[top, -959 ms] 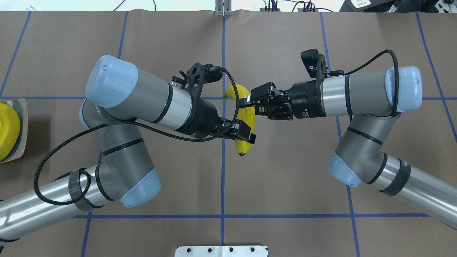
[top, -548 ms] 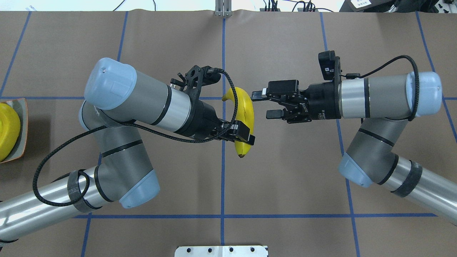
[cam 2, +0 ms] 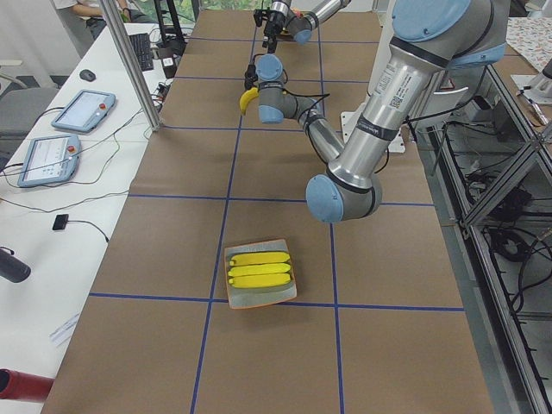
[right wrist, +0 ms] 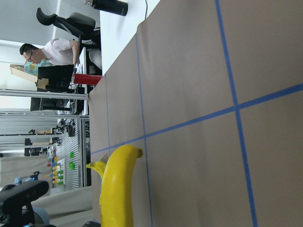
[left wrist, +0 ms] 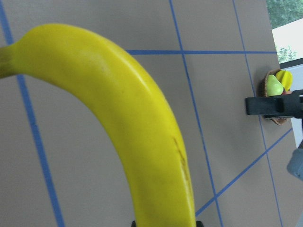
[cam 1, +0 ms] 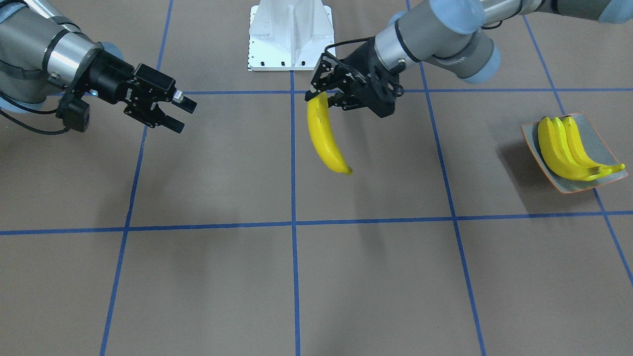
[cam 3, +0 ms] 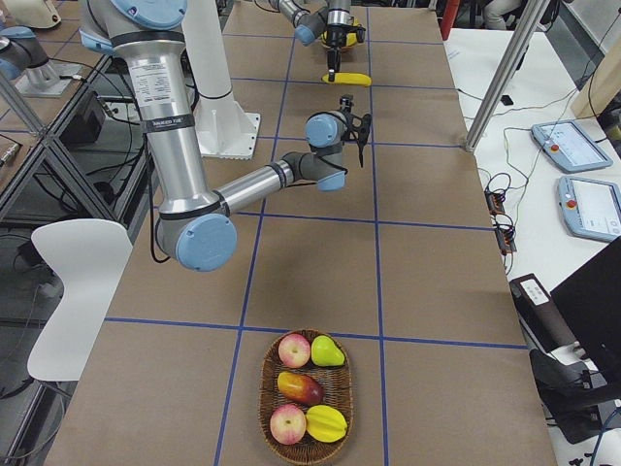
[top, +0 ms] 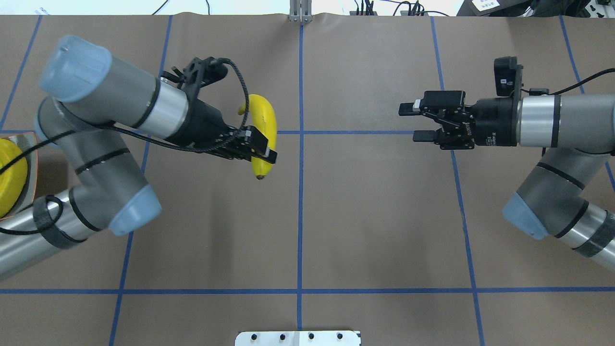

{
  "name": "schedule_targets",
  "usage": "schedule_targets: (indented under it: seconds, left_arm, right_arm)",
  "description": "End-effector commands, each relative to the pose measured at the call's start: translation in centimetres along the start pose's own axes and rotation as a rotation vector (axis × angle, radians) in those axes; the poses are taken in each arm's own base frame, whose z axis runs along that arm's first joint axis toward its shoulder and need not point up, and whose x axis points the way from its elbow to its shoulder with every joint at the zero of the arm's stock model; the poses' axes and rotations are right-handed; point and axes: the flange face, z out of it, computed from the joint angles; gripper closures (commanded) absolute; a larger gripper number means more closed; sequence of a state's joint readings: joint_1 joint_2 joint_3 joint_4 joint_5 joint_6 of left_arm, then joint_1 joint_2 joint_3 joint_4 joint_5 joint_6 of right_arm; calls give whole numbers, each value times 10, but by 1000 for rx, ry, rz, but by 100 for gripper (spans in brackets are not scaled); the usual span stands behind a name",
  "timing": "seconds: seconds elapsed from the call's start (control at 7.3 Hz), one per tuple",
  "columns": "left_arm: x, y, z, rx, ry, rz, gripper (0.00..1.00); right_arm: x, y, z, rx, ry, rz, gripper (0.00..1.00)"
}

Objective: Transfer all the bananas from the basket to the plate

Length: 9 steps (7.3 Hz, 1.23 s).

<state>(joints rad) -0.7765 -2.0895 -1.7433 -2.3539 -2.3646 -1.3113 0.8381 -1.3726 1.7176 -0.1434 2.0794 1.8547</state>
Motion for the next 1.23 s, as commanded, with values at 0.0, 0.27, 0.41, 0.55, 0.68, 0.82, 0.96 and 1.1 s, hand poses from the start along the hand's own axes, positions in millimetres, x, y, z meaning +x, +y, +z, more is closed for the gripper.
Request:
schedule_targets:
  seconds: [0.0, 0.27, 0.41, 0.55, 0.68, 0.82, 0.96, 1.1]
  left_arm:
    - [-69, -12, -59, 6, -66, -46, 100]
    - [-147, -7, -87, -1, -202, 28, 100]
    - [-183, -5, -105, -5, -278, 44, 100]
    - [-230, 2, -119, 11, -407, 73, 100]
    - [-268, 8, -136, 9, -563, 141, 100]
    - [-275, 1, -167, -7, -712, 212, 100]
    - [-270, 6, -188, -54, -868, 242, 100]
    - [-283, 20, -208, -114, -1050, 261, 100]
  right_arm:
    - [37, -26, -42, 82, 69, 13, 0]
    - [68, -33, -60, 110, 130, -82, 0]
    - [69, -34, -61, 114, 132, -84, 0]
    - [74, -36, -61, 118, 141, -79, 0]
    - [80, -37, -62, 121, 151, -74, 0]
    - [81, -38, -62, 121, 154, -72, 0]
    - [82, -37, -61, 121, 154, -72, 0]
    - [82, -37, -61, 121, 154, -72, 0]
